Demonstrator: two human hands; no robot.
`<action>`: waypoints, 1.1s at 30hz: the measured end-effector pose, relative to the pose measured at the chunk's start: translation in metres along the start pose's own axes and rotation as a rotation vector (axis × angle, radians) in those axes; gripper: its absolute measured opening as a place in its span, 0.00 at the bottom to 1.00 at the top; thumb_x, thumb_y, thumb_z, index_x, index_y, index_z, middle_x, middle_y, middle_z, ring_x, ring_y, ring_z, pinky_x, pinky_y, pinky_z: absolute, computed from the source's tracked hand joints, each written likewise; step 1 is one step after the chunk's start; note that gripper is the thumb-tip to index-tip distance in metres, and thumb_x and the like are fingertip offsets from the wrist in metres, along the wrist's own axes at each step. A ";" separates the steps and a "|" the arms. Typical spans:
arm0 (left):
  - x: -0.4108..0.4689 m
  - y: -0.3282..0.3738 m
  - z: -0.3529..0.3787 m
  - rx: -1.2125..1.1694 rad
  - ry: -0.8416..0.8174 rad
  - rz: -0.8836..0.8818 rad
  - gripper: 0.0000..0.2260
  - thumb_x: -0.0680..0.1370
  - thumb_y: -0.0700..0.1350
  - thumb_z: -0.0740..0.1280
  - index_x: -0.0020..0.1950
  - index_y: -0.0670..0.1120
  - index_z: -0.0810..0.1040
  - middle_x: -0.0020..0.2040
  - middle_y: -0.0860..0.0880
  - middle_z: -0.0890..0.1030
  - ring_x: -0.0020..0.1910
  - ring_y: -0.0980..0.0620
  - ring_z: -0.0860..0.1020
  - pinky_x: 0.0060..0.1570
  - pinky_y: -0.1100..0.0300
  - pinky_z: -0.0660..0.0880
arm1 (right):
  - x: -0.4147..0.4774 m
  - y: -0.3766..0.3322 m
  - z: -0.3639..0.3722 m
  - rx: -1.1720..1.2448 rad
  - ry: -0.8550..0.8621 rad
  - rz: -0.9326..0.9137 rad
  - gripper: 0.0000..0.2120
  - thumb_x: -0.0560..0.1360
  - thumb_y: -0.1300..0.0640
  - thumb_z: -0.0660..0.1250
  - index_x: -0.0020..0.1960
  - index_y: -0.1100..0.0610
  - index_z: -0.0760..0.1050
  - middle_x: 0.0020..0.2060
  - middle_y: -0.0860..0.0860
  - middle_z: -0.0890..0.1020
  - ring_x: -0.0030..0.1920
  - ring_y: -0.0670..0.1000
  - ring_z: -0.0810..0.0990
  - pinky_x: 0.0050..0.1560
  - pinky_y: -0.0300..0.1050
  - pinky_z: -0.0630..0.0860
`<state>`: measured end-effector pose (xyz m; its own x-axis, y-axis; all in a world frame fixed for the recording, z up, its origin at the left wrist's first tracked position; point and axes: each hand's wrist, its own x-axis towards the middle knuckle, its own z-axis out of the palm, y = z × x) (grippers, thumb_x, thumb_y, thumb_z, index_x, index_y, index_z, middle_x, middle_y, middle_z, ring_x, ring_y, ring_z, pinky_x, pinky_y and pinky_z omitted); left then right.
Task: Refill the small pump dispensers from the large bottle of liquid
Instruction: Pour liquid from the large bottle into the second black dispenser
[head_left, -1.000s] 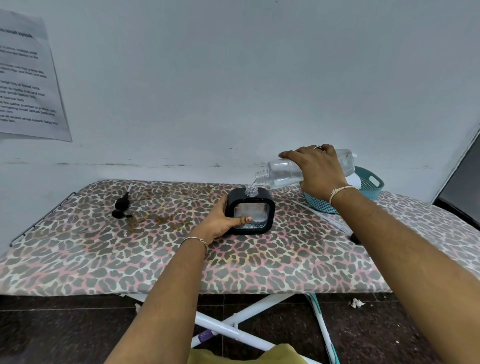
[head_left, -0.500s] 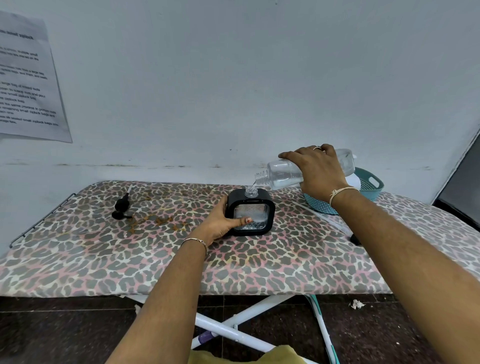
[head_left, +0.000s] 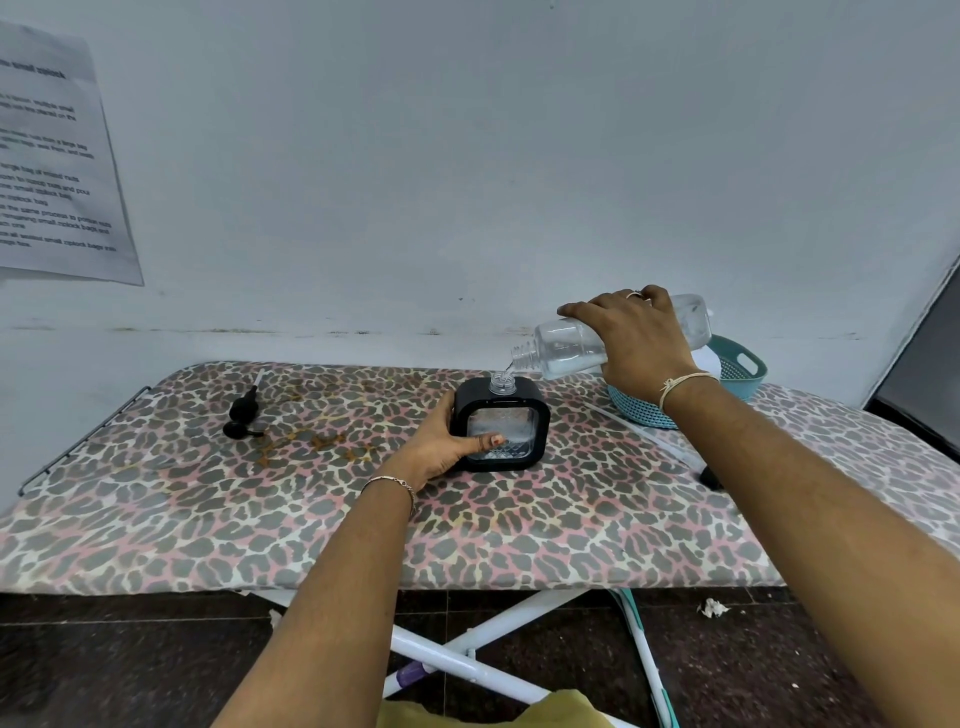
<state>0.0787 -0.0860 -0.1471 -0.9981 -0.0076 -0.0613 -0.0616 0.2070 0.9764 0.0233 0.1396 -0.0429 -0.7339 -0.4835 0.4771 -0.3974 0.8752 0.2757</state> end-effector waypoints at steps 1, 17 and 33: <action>0.000 0.000 0.000 0.000 -0.002 0.004 0.36 0.69 0.40 0.76 0.72 0.47 0.62 0.61 0.50 0.74 0.58 0.54 0.71 0.59 0.62 0.68 | 0.000 0.000 0.000 0.000 0.000 0.000 0.35 0.67 0.66 0.68 0.70 0.44 0.66 0.58 0.49 0.79 0.60 0.55 0.75 0.66 0.53 0.58; 0.004 -0.003 -0.001 0.012 -0.007 -0.005 0.38 0.69 0.41 0.76 0.74 0.47 0.60 0.66 0.48 0.73 0.63 0.52 0.70 0.61 0.62 0.67 | 0.000 0.000 -0.001 0.015 -0.001 0.005 0.36 0.67 0.67 0.68 0.70 0.44 0.66 0.57 0.48 0.79 0.60 0.54 0.75 0.67 0.54 0.57; 0.006 -0.005 -0.002 0.019 -0.007 -0.004 0.39 0.68 0.42 0.77 0.73 0.48 0.61 0.65 0.48 0.73 0.65 0.50 0.71 0.68 0.53 0.67 | 0.003 0.001 0.000 0.006 0.009 0.006 0.35 0.66 0.66 0.69 0.70 0.44 0.67 0.58 0.49 0.79 0.60 0.54 0.75 0.67 0.55 0.56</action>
<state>0.0735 -0.0889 -0.1515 -0.9977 -0.0016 -0.0671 -0.0658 0.2258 0.9719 0.0211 0.1391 -0.0410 -0.7312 -0.4781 0.4866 -0.3959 0.8783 0.2680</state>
